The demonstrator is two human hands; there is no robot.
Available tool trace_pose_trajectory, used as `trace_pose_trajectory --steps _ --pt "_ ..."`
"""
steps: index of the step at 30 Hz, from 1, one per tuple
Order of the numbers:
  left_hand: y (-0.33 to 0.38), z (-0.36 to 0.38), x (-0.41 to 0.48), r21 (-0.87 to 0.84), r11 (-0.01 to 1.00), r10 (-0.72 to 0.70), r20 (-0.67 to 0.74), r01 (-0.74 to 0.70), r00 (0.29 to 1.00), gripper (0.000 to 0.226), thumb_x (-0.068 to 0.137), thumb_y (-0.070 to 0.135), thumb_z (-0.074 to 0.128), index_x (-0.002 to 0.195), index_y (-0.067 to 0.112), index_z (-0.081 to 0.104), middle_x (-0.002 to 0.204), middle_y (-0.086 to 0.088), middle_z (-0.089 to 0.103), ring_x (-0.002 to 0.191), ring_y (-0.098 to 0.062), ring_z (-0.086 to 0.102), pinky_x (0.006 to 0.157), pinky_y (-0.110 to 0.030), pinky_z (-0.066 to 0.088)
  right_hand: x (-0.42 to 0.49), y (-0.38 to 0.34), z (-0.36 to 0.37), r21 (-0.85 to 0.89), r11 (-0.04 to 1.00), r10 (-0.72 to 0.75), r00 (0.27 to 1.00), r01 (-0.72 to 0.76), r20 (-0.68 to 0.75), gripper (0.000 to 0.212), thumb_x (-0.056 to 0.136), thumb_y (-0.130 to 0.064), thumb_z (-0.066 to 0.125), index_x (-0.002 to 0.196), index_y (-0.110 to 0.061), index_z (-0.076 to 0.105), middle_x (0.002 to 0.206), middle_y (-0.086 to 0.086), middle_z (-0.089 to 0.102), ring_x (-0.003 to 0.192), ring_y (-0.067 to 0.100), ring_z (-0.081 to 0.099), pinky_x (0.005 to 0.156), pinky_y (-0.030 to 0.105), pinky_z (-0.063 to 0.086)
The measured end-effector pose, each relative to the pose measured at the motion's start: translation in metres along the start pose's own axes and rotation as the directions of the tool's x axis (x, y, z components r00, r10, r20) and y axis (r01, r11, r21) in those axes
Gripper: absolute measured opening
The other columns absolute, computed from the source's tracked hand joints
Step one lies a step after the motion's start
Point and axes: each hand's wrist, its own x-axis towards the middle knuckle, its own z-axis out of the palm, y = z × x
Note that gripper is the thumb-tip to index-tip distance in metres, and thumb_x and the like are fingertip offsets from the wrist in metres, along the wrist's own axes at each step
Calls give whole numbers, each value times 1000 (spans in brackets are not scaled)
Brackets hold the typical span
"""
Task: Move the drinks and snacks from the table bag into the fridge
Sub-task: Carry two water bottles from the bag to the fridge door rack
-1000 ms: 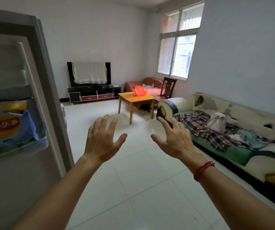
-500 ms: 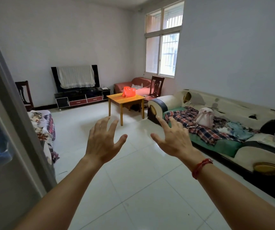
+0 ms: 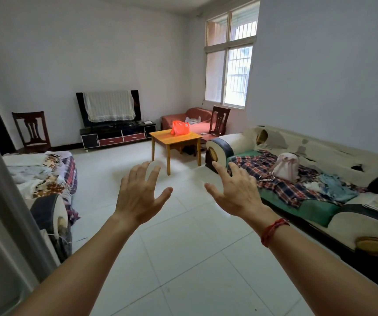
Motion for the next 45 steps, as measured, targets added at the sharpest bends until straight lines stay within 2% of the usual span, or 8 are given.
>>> trace_pose_trajectory --steps 4,10,17,29,34,45 --pt "-3 23 22 -12 1000 -5 -2 5 1000 70 86 65 36 134 16 52 139 -15 50 128 -35 47 93 -49 46 28 12 17 -1 1000 -5 1000 5 20 69 98 -65 37 158 -36 20 159 14 30 144 33 32 113 52 29" --pt "-20 73 71 -28 1000 -10 1 10 1000 70 86 65 36 135 17 51 141 -14 49 129 -34 46 95 -48 46 93 18 60 -13 999 -34 999 34 -8 66 97 -66 35 155 -35 25 141 8 44 123 27 46 100 47 39" --pt "-75 156 157 -80 997 -15 23 17 1000 70 86 65 37 135 17 51 141 -14 48 130 -33 45 95 -48 46 207 20 118 -40 999 -31 1000 31 5 65 98 -64 32 156 -35 24 143 10 43 124 28 45 101 48 40" --pt "-143 272 296 -99 995 -8 110 19 994 74 86 68 31 142 22 42 148 -10 41 138 -29 35 106 -47 39 380 28 197 -62 998 -3 999 5 33 65 99 -63 34 157 -36 20 151 13 36 131 30 42 105 49 39" --pt "-159 326 351 -91 996 0 143 14 990 75 86 69 30 143 22 42 149 -10 41 138 -29 35 107 -46 38 452 48 233 -65 998 3 999 0 51 67 100 -62 35 158 -37 15 160 14 27 138 33 36 108 50 34" --pt "-176 460 528 -53 999 4 167 4 986 77 87 67 31 143 17 45 148 -13 43 137 -31 36 106 -46 37 662 123 307 -52 998 -28 998 31 60 70 97 -62 40 158 -35 18 153 12 32 131 31 40 103 47 37"
